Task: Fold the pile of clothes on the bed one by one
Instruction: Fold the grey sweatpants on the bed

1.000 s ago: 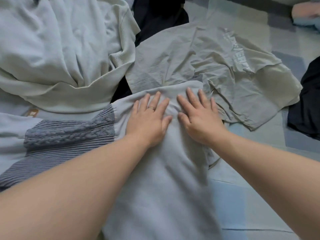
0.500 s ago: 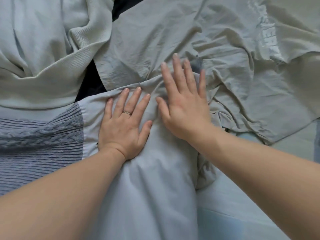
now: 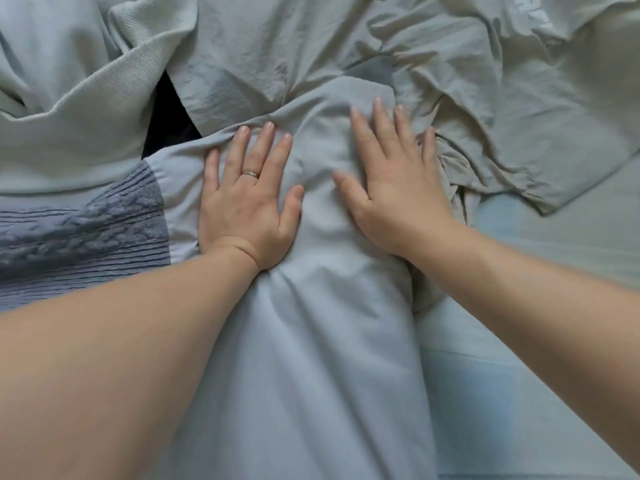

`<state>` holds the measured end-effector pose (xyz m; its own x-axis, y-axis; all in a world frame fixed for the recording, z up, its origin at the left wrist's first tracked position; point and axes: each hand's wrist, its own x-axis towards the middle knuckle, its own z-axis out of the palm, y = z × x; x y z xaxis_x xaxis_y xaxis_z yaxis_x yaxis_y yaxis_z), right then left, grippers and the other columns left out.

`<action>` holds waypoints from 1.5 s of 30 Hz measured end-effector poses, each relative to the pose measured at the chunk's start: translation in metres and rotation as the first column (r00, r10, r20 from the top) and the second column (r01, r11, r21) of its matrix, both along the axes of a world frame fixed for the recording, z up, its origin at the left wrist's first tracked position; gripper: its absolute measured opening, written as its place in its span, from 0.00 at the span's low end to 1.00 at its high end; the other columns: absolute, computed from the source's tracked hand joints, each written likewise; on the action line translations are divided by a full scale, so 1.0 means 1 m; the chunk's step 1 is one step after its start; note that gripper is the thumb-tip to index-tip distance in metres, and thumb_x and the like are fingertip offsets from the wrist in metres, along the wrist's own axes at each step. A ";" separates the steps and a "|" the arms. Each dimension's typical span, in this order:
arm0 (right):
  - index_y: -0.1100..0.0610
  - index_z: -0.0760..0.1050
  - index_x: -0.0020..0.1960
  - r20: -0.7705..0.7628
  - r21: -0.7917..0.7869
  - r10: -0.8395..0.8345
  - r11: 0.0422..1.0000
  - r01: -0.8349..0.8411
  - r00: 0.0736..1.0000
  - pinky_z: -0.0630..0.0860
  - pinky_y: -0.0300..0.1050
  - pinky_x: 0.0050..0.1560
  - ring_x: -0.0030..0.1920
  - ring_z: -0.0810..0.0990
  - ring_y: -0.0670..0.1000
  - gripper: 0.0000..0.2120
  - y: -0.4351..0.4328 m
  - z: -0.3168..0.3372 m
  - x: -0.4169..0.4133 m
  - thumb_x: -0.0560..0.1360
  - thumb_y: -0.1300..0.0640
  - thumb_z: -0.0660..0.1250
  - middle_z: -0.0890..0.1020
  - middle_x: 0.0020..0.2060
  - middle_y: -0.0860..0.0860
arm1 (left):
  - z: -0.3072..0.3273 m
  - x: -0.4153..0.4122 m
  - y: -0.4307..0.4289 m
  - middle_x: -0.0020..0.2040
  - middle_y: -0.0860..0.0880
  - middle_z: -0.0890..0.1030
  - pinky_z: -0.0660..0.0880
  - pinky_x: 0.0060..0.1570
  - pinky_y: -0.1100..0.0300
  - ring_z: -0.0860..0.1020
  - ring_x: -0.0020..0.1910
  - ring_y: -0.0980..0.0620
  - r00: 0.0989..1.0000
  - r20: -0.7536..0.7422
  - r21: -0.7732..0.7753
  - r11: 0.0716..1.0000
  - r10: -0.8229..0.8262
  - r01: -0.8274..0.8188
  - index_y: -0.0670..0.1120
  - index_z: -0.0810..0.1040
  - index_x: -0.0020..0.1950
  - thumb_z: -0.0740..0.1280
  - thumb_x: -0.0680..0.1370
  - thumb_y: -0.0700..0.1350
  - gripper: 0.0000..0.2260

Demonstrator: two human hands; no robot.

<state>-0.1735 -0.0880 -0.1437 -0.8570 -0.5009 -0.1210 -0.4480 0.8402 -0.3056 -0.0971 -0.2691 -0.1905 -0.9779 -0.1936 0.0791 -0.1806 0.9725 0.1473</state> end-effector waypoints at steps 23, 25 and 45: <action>0.39 0.48 0.81 0.387 0.202 -0.204 0.970 0.133 0.899 0.48 0.58 0.79 0.81 0.44 0.54 0.32 0.143 0.022 0.414 0.80 0.38 0.55 0.42 0.82 0.43 | 0.050 0.342 0.139 0.84 0.51 0.47 0.36 0.77 0.48 0.44 0.82 0.52 0.901 0.316 0.385 0.908 -0.298 0.165 0.55 0.54 0.82 0.57 0.81 0.62 0.31; 0.40 0.50 0.81 0.431 0.141 -0.203 0.977 0.157 0.879 0.50 0.56 0.79 0.81 0.47 0.56 0.33 0.152 0.030 0.432 0.80 0.38 0.58 0.44 0.82 0.44 | 0.064 0.377 0.142 0.82 0.48 0.56 0.46 0.78 0.47 0.53 0.81 0.47 0.935 0.234 0.500 0.858 -0.265 0.118 0.52 0.65 0.78 0.62 0.80 0.58 0.27; 0.47 0.62 0.78 0.282 0.058 0.109 0.990 -0.130 0.953 0.60 0.56 0.73 0.71 0.71 0.51 0.33 0.189 0.049 0.498 0.74 0.53 0.64 0.75 0.71 0.48 | 0.079 0.517 0.124 0.54 0.45 0.77 0.67 0.49 0.49 0.74 0.55 0.40 0.920 0.379 0.078 0.994 -0.102 0.078 0.46 0.76 0.55 0.67 0.74 0.42 0.11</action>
<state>0.3242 0.1014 -0.0944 -0.7189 -0.5778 -0.3865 -0.4528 0.8111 -0.3702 0.4195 -0.1450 -0.1118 -0.9450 -0.0960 -0.3126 -0.1468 0.9787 0.1433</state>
